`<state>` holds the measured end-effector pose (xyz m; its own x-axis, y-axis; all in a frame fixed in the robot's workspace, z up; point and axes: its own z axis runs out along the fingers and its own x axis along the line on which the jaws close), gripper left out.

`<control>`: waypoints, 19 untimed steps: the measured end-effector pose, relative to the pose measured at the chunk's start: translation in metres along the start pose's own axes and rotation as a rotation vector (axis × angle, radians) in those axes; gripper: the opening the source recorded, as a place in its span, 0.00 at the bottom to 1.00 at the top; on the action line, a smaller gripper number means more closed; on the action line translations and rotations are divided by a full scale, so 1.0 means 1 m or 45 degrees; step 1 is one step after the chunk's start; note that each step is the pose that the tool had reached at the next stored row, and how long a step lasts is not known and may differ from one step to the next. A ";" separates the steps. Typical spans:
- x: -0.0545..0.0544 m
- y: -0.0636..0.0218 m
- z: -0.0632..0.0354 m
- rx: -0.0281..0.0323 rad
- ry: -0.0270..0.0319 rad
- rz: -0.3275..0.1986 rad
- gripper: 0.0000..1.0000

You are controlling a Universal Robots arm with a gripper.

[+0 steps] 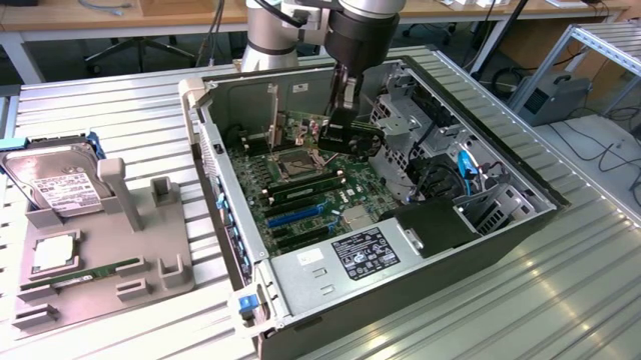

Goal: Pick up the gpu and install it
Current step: 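Insert the gpu into the slot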

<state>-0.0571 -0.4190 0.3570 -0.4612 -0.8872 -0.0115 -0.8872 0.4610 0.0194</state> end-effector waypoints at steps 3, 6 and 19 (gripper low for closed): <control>0.000 0.0000 0.0000 0.0001 0.0005 -0.005 0.27; 0.000 0.0000 0.0001 0.0002 0.0009 -0.011 0.27; 0.000 0.0000 0.0005 0.0009 0.0036 -0.043 0.27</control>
<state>-0.0571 -0.4190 0.3564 -0.4308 -0.9024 -0.0092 -0.9024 0.4306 0.0183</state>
